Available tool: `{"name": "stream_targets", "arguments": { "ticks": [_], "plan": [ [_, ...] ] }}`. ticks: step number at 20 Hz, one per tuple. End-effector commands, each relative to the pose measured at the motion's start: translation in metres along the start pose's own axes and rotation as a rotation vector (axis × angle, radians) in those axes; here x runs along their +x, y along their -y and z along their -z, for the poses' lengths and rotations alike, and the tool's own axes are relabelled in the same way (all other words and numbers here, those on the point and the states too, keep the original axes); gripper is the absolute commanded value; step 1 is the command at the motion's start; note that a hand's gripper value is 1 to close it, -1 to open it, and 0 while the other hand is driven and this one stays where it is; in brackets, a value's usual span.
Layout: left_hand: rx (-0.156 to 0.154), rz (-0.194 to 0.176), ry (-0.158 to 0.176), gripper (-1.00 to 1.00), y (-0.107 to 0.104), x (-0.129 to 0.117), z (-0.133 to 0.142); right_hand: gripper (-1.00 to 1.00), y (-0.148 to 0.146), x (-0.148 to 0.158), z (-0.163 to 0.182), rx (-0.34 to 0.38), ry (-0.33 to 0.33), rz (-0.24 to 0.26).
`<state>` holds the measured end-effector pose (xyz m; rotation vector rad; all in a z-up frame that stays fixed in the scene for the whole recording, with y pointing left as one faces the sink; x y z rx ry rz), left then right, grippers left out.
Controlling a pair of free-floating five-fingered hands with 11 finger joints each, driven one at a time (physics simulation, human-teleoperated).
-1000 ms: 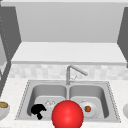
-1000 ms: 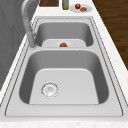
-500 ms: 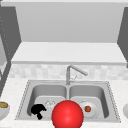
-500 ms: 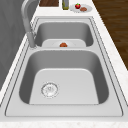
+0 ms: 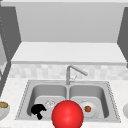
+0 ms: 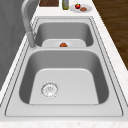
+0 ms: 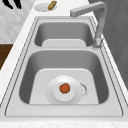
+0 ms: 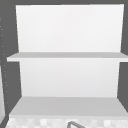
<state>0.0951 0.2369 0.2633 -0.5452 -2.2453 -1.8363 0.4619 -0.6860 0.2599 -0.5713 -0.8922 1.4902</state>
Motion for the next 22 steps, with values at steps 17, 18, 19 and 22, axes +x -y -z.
{"name": "stream_targets", "arguments": {
  "ticks": [17,18,19,22],
  "plan": [
    [0.000,0.000,0.000,0.00,0.000,0.000,0.000,-1.00,-0.023,-0.010,0.024,0.018,0.065,-0.032],
    [0.000,0.000,0.000,0.00,0.000,0.000,0.000,-1.00,-0.023,-0.010,0.024,0.019,0.070,-0.030],
    [0.000,0.000,0.000,0.00,0.000,0.000,0.000,-1.00,-0.023,-0.010,0.024,0.019,0.076,-0.028],
    [0.000,0.000,0.000,0.00,0.000,0.000,0.000,-1.00,-0.023,-0.011,0.024,0.019,0.089,-0.025]
  ]
}}
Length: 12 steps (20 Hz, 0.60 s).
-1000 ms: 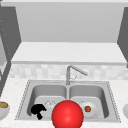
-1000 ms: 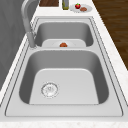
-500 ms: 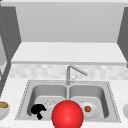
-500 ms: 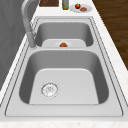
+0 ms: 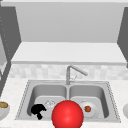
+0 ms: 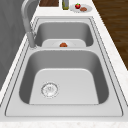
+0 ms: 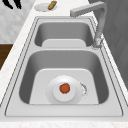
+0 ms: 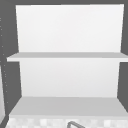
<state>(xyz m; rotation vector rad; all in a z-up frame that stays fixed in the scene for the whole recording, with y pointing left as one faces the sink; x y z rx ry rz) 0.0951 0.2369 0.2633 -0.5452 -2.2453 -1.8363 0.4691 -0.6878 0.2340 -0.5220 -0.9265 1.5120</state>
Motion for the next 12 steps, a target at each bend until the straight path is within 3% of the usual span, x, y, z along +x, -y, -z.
{"name": "stream_targets", "arguments": {
  "ticks": [1,6,7,8,11,12],
  "plan": [
    [0.000,0.000,0.000,0.00,0.0000,0.0000,0.0000,-1.00,-0.0064,-0.0051,0.0039,0.009,0.038,-0.029],
    [0.000,0.000,0.000,0.00,0.0000,0.0000,0.0000,-1.00,-0.0059,-0.0022,0.0052,0.014,0.041,-0.030],
    [0.000,0.000,0.000,0.00,0.0000,0.0000,0.0000,1.00,-0.0053,-0.0006,0.0055,0.019,0.033,-0.032],
    [0.000,0.000,0.000,0.00,0.0000,0.0000,0.0000,1.00,-0.0032,0.0016,0.0061,0.023,0.030,-0.061],
    [0.000,0.000,0.000,0.00,0.0000,0.0000,0.0000,1.00,0.0012,0.0031,0.0071,0.086,0.011,-0.050],
    [0.000,0.000,0.000,0.00,0.0000,0.0000,0.0000,1.00,-0.0004,0.0032,0.0078,0.075,0.004,-0.056]
  ]
}}
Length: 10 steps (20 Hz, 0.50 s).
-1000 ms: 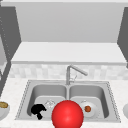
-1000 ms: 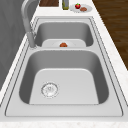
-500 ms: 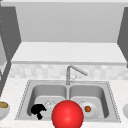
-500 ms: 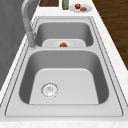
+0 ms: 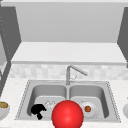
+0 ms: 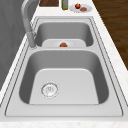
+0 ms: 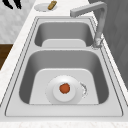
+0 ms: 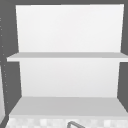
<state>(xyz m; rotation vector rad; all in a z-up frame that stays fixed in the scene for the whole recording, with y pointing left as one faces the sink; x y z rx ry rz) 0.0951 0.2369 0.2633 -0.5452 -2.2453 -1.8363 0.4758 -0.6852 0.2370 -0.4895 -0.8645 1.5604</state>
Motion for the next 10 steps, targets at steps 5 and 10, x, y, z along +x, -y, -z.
{"name": "stream_targets", "arguments": {
  "ticks": [5,10],
  "plan": [
    [0.000,0.000,0.000,0.00,0.000,0.000,0.000,1.00,-0.005,0.002,0.003,-0.006,-0.027,-0.020],
    [0.000,0.000,0.000,0.00,0.000,0.000,0.000,1.00,0.009,0.016,-0.002,-0.105,-0.093,-0.002]
  ]
}}
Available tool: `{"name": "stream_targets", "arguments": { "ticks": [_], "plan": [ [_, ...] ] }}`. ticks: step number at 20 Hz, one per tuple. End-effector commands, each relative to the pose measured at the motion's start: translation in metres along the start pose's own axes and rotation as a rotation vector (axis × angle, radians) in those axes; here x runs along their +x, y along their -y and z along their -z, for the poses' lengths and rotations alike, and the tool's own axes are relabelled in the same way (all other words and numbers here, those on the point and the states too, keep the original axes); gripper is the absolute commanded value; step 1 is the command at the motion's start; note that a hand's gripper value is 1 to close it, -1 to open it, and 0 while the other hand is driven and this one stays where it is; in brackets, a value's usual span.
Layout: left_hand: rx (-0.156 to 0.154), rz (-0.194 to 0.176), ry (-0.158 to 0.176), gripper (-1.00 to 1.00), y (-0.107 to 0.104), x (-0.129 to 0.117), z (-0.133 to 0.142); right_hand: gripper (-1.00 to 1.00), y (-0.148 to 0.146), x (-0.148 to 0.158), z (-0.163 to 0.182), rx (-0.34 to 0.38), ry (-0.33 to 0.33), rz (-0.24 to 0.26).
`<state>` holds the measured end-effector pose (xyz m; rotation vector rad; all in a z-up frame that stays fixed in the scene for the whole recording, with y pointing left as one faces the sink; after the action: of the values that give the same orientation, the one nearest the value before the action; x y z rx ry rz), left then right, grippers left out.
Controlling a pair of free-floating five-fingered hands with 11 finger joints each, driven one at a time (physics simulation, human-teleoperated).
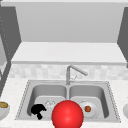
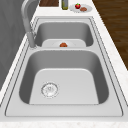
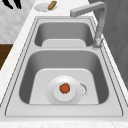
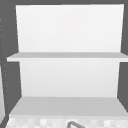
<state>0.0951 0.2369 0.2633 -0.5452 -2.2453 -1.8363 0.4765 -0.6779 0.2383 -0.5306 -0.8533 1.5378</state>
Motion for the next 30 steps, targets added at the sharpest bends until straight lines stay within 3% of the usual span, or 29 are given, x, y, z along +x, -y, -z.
{"name": "stream_targets", "arguments": {
  "ticks": [1,16,30],
  "plan": [
    [0.000,0.000,0.000,0.00,0.000,0.000,0.000,1.00,0.008,0.012,-0.008,-0.096,-0.064,-0.009],
    [0.000,0.000,0.000,0.00,0.000,0.000,0.000,1.00,0.020,0.114,-0.025,-0.143,-0.126,-0.058],
    [0.000,0.000,0.000,0.00,0.000,0.000,0.000,1.00,0.038,0.215,-0.087,-0.140,-0.120,-0.073]
  ]
}}
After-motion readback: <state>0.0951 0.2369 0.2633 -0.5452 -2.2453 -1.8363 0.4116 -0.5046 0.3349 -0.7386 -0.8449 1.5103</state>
